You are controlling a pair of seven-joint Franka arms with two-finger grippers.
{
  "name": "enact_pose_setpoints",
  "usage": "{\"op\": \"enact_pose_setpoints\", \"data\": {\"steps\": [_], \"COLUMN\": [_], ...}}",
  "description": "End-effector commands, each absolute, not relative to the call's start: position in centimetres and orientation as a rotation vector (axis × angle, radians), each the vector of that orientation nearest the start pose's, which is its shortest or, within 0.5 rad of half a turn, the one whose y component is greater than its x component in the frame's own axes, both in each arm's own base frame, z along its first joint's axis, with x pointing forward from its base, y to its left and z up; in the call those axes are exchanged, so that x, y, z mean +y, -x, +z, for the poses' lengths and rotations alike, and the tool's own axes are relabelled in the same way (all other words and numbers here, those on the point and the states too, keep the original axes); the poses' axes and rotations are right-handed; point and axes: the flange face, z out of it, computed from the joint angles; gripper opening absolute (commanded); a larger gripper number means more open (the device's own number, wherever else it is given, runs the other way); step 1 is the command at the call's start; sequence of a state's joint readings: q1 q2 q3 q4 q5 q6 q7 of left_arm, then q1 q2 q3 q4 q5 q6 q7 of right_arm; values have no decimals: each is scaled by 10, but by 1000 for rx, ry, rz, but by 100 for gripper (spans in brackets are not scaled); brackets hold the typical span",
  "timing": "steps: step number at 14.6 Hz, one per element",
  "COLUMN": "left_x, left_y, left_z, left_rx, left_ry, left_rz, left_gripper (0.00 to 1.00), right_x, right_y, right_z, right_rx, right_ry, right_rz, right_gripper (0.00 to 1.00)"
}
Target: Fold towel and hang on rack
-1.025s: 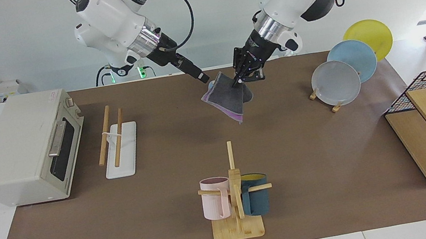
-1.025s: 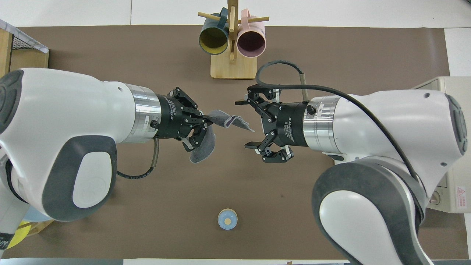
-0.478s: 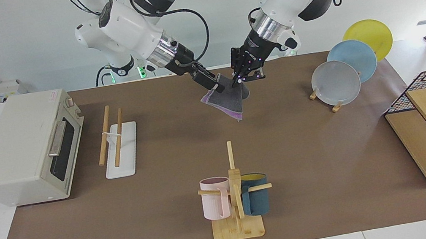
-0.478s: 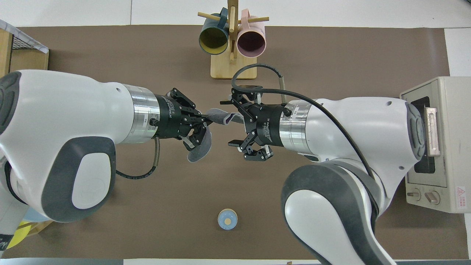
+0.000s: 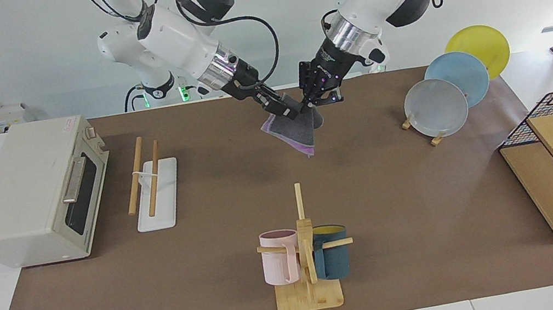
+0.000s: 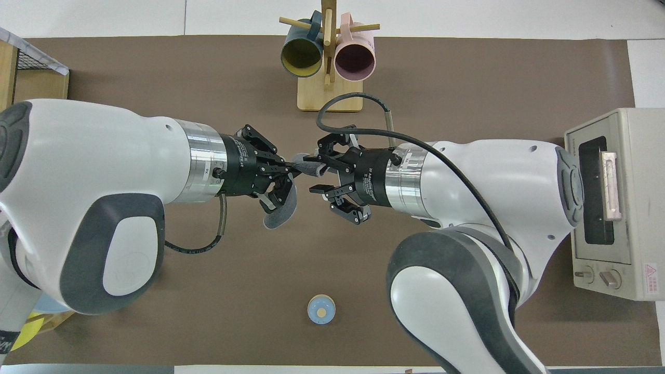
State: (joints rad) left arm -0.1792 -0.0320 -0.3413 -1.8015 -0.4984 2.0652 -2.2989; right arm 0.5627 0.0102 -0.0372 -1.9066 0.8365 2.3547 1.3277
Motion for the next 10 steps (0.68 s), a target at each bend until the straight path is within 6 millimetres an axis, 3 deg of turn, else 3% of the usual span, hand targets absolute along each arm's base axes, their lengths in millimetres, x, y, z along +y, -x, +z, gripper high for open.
{"op": "enact_pose_setpoints", "data": {"steps": [1,5,7,8,9,10], "left_x": [-312,-312,-312,-313,-319,-320], "left_y": [-480,-479,-477,-477,-472,-472], "left_z": [590,591,592,592,592,592], "left_rx": [2261,2260,2258,2246,2230,2229], "left_ry": [-1493,-1493,-1496,-1515,-1540,-1546], "left_rz": [-574,-571,-570,-563,-563,-556], "left_gripper": [0,0,0,18,96,100], "right_x": [310,307,305,305,304,300], "right_y": [-516,-519,-517,-515,-514,-515], "right_z": [543,544,541,540,541,539], "right_rx": [1414,1367,1227,1147,1081,998], "right_ry": [1866,1900,2011,2071,2131,2227], "right_rz": [405,386,353,349,319,265], "right_gripper": [0,0,0,0,0,0]}}
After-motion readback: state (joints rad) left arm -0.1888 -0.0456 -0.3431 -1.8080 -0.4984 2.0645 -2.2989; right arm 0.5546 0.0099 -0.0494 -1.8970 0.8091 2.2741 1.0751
